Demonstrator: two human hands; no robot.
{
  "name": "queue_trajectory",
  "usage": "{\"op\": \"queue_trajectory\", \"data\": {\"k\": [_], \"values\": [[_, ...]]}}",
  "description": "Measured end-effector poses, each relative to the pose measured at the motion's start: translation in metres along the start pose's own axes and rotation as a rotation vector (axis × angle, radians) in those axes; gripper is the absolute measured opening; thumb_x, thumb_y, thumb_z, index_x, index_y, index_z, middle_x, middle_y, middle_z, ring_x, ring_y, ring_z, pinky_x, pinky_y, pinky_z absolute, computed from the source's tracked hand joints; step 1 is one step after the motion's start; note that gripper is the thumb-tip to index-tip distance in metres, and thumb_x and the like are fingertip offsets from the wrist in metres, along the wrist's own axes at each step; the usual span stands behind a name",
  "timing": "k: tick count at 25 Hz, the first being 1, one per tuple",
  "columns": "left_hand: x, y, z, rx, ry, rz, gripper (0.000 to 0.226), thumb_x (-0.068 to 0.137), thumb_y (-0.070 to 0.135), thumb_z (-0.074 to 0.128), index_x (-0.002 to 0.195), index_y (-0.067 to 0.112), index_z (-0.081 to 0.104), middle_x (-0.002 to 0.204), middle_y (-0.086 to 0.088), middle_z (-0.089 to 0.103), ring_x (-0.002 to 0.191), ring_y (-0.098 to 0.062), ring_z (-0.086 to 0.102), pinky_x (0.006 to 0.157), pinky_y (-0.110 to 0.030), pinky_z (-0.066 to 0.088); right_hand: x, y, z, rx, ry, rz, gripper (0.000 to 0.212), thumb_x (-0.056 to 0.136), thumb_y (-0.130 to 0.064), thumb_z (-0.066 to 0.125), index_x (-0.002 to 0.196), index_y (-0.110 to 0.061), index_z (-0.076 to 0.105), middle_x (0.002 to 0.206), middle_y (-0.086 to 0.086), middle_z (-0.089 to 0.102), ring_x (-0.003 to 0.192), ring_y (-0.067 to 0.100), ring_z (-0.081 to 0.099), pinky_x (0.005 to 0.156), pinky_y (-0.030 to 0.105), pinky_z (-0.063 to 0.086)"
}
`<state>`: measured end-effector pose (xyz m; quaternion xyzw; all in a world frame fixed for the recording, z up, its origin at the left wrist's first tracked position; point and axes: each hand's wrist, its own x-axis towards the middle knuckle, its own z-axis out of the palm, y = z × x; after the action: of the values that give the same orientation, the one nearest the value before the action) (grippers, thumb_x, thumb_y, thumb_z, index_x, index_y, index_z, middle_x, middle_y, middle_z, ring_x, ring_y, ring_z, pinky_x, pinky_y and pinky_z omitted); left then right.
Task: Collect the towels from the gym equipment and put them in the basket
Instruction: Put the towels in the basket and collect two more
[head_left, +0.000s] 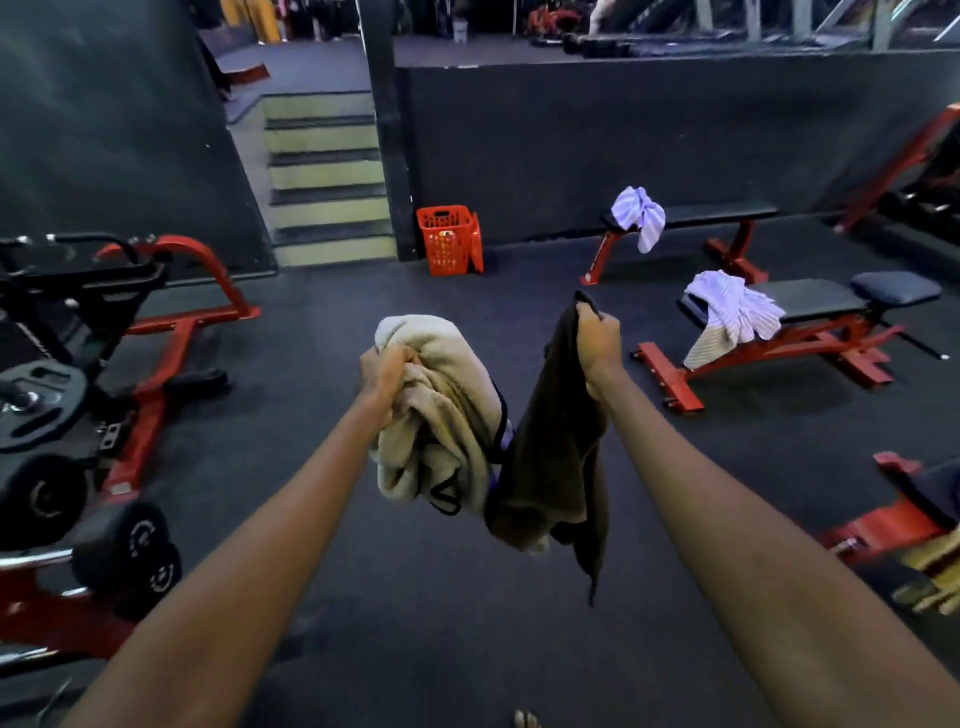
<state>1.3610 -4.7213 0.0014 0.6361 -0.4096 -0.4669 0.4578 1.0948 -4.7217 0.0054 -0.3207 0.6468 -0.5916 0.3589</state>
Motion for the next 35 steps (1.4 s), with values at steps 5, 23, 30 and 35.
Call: {"op": "queue_trajectory", "data": {"k": [5, 23, 30, 35], "values": [[0.107, 0.036, 0.062, 0.109, 0.035, 0.026, 0.021, 0.062, 0.025, 0.062, 0.079, 0.019, 0.071, 0.079, -0.003, 0.075, 0.083, -0.030, 0.071, 0.078, -0.044, 0.060, 0.138, -0.013, 0.033, 0.008, -0.005, 0.010, 0.036, 0.076, -0.048, 0.053, 0.081, -0.015, 0.067, 0.094, 0.013, 0.074, 0.091, 0.033, 0.071, 0.089, 0.052, 0.058], [0.596, 0.138, 0.225, 0.171, 0.026, -0.036, 0.031, 0.056, 0.032, 0.065, 0.085, 0.025, 0.073, 0.084, 0.001, 0.076, 0.085, -0.025, 0.071, 0.086, -0.045, 0.059, 0.623, -0.051, 0.243, 0.015, -0.006, 0.039, 0.036, 0.074, -0.049, 0.055, 0.080, -0.016, 0.069, 0.086, 0.010, 0.071, 0.088, 0.035, 0.072, 0.085, 0.055, 0.060], [0.772, 0.190, 0.315, 0.231, 0.106, -0.006, 0.028, 0.067, 0.027, 0.068, 0.094, 0.023, 0.072, 0.092, -0.001, 0.075, 0.092, -0.026, 0.068, 0.084, -0.036, 0.056, 0.857, -0.037, 0.315, 0.014, -0.025, 0.059, 0.050, 0.069, -0.058, 0.056, 0.085, -0.015, 0.075, 0.090, 0.008, 0.076, 0.090, 0.032, 0.073, 0.088, 0.055, 0.058], [0.891, 0.231, 0.369, 0.235, 0.169, 0.012, 0.023, 0.072, 0.020, 0.066, 0.094, 0.022, 0.071, 0.090, -0.003, 0.073, 0.089, -0.028, 0.066, 0.076, -0.032, 0.050, 1.007, -0.045, 0.368, -0.019, -0.062, 0.074, 0.053, 0.070, -0.061, 0.055, 0.089, -0.016, 0.076, 0.090, 0.008, 0.077, 0.088, 0.032, 0.073, 0.088, 0.055, 0.058]]}}
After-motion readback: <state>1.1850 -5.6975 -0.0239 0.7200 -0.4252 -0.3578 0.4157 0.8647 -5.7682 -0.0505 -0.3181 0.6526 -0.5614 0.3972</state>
